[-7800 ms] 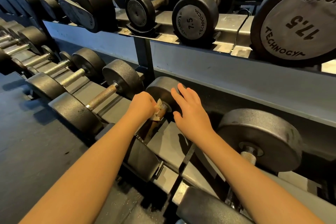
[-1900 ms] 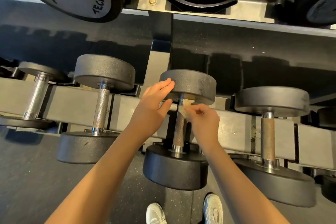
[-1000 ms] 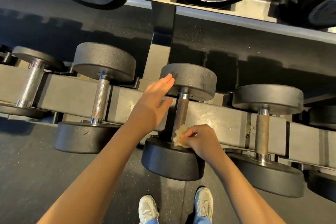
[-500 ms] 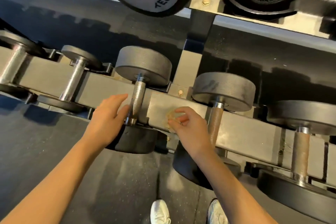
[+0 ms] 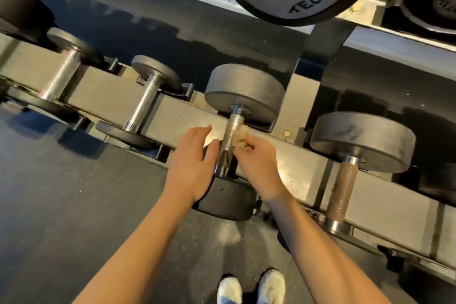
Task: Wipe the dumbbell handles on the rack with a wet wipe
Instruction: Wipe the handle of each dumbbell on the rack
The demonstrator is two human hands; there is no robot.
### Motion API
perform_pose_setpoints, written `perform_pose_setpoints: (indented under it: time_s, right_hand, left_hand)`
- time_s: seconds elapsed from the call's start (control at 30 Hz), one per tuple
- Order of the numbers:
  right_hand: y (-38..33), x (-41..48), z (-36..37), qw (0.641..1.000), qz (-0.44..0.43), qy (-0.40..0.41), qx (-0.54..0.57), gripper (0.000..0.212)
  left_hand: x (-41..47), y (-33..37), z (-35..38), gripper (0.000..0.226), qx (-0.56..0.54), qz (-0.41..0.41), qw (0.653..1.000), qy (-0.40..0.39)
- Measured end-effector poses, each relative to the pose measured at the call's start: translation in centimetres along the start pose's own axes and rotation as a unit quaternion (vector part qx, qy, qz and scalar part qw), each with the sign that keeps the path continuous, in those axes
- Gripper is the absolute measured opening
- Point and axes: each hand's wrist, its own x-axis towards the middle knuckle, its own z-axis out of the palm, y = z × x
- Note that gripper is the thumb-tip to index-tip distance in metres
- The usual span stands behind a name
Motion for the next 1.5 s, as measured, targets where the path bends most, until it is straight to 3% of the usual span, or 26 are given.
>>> perform_pose_setpoints:
  time_s: [0.1,0.27,0.4,0.63,0.87,1.0,1.1,1.33,1.5]
  right_hand:
    - [1.0,-0.2,-0.3,0.999,0.004,-0.035,-0.031,0.019]
    - [-0.7,2.0,-0.2,0.993,0.022,0.066,0.091,0.015]
    - [-1.1,3.5,0.0,0.985,0.034,0.102,0.138,0.013]
    - [2.2,0.6,0.6,0.998,0.044,-0.004,0.052,0.015]
    - [-1.4,3.5,0.5,0.979,0.068,0.108,0.157,0.016]
    - [0.4,0.8,1.0,0.99,0.053,0.059,0.114,0.029]
    - [0.9,0.1,1.0,0.992,0.075,0.049,0.084,0.021]
    - [-1.5,4.1,1.4,0.978,0.039,0.172,0.11,0.022]
    - [-0.8,0.3,1.7,0.993,0.076,0.091,0.028,0.024]
  left_hand:
    - [-0.1,0.0,0.1,0.044,0.013,-0.001,1.0,0.011]
    - [0.0,0.1,0.1,0.042,0.012,-0.002,1.0,0.011]
    - [-0.1,0.3,0.0,0.042,0.019,-0.013,1.0,0.008]
    - [-0.2,0.5,0.0,0.041,0.023,-0.021,0.999,0.013]
    - [-0.1,0.0,0.1,0.041,-0.03,-0.023,0.999,0.021]
    - [-0.1,-0.3,0.1,0.042,-0.06,-0.02,0.998,0.016]
    - [-0.1,0.0,0.0,0.044,-0.056,-0.015,0.998,0.014]
    - [0.3,-0.6,-0.2,0.047,-0.038,0.006,0.999,-0.032]
    - [0.4,-1.2,-0.1,0.05,-0.066,0.001,0.996,-0.054]
